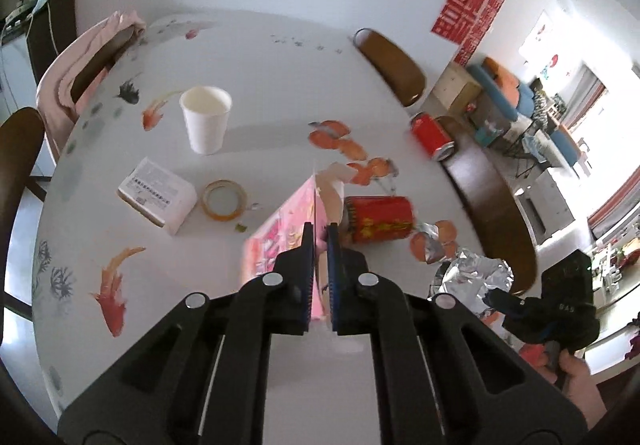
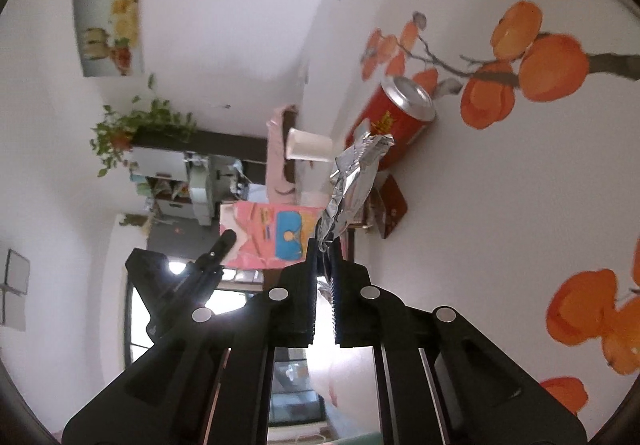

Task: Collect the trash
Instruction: 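Grasp the pink Pretz box with the left tool while the right tool grasps the silver foil, then carry the Pretz box and foil to the bin and open both tools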

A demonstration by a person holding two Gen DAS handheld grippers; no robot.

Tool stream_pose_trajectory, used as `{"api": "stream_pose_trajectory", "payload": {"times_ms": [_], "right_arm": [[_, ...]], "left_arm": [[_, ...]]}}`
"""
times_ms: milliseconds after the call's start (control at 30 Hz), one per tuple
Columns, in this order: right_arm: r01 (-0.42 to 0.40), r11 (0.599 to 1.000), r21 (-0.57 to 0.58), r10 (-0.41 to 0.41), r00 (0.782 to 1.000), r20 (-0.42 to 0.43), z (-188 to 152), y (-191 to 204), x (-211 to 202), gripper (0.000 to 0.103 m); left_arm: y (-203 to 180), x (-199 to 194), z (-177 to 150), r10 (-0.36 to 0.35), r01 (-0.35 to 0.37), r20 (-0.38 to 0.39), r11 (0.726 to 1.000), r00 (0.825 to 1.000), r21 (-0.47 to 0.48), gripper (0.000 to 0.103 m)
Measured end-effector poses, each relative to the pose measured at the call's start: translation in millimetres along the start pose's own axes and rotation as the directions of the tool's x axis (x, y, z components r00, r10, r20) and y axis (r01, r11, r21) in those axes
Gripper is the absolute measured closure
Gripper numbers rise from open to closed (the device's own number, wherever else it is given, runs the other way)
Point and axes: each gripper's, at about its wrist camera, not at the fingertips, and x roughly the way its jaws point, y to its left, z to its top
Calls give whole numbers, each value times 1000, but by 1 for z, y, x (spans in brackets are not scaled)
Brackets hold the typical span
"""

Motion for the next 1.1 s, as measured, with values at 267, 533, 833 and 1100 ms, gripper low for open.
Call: {"api": "stream_pose_trajectory", "payload": {"times_ms": [267, 533, 833, 1100], "right_arm": [[-47, 999, -13, 48, 990, 134, -29, -10, -90, 96], [-12, 998, 66, -14, 927, 376, -113, -62, -233, 96], [19, 950, 310, -213, 766, 607, -245, -147, -386, 96], [-3, 831, 556, -403, 686, 606, -338, -263, -431, 96]], "left_arm": [[-84, -29, -14, -106, 104, 10, 990, 994, 90, 99], [-223, -8, -63, -289, 324, -163, 910, 943, 259, 99], [-381, 47, -172, -378, 564, -462, 733, 802, 380, 99], [-471, 129, -326, -239, 676, -716, 607, 656, 417, 99]]}}
